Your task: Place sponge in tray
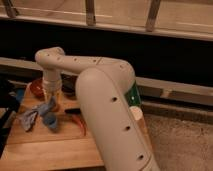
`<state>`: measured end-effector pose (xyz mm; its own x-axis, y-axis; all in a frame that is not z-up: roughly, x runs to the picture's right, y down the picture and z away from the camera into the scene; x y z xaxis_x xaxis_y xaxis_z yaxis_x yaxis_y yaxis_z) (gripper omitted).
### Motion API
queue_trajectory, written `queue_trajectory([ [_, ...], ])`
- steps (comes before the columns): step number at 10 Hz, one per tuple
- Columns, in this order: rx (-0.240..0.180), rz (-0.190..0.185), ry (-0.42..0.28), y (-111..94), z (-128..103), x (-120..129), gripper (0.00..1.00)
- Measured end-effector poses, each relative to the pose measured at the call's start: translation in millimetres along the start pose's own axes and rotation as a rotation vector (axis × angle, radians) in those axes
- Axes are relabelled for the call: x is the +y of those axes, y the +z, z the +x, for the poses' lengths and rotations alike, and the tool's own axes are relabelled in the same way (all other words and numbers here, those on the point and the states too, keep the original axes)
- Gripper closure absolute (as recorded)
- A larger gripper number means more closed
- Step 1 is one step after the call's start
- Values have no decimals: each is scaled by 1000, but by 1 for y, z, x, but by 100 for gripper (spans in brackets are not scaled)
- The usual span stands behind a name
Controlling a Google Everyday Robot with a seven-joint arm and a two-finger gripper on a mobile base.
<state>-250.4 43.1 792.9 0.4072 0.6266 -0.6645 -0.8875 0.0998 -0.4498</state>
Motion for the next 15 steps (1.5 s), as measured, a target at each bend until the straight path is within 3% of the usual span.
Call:
queue_trajectory([
  [3, -65, 2, 121, -38, 25, -59, 100],
  [11, -79, 2, 134, -42, 26, -59, 100],
  [13, -133, 5, 174, -55, 16, -74, 100],
  [15, -221, 3, 251, -79, 6, -101, 100],
])
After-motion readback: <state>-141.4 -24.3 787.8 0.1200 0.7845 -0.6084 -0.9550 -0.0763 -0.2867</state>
